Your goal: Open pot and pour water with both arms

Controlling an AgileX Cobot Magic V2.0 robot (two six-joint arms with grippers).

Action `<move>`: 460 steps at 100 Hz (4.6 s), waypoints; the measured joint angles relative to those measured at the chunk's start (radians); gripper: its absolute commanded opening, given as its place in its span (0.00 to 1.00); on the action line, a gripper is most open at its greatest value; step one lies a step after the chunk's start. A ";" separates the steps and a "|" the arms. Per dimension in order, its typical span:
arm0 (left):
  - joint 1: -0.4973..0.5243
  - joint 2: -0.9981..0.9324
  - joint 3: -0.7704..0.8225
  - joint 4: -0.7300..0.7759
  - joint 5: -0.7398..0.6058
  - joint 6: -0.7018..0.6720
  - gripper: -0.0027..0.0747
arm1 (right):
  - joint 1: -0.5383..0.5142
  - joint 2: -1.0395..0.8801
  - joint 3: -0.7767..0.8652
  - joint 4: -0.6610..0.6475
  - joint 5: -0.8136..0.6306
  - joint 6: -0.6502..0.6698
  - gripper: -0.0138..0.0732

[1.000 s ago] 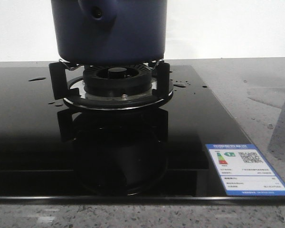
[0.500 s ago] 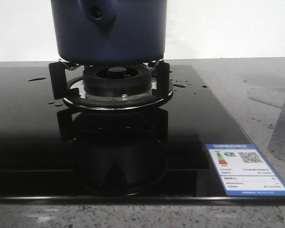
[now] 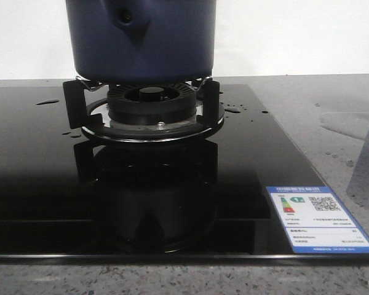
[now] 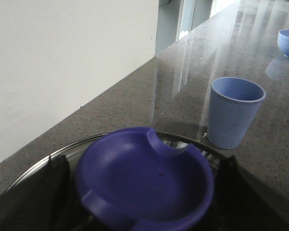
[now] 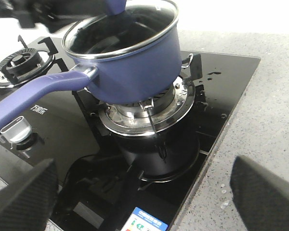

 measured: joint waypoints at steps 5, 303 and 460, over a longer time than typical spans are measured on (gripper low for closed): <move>-0.005 0.015 -0.006 -0.007 0.000 0.002 0.77 | 0.000 0.000 0.000 0.000 0.000 0.000 0.89; 0.079 -0.287 -0.035 -0.058 0.018 -0.082 0.44 | 0.165 0.714 0.222 -0.193 -1.342 0.118 0.89; 0.181 -0.415 -0.035 0.038 0.026 -0.265 0.44 | 0.394 0.732 -0.502 -0.844 -0.633 0.121 0.50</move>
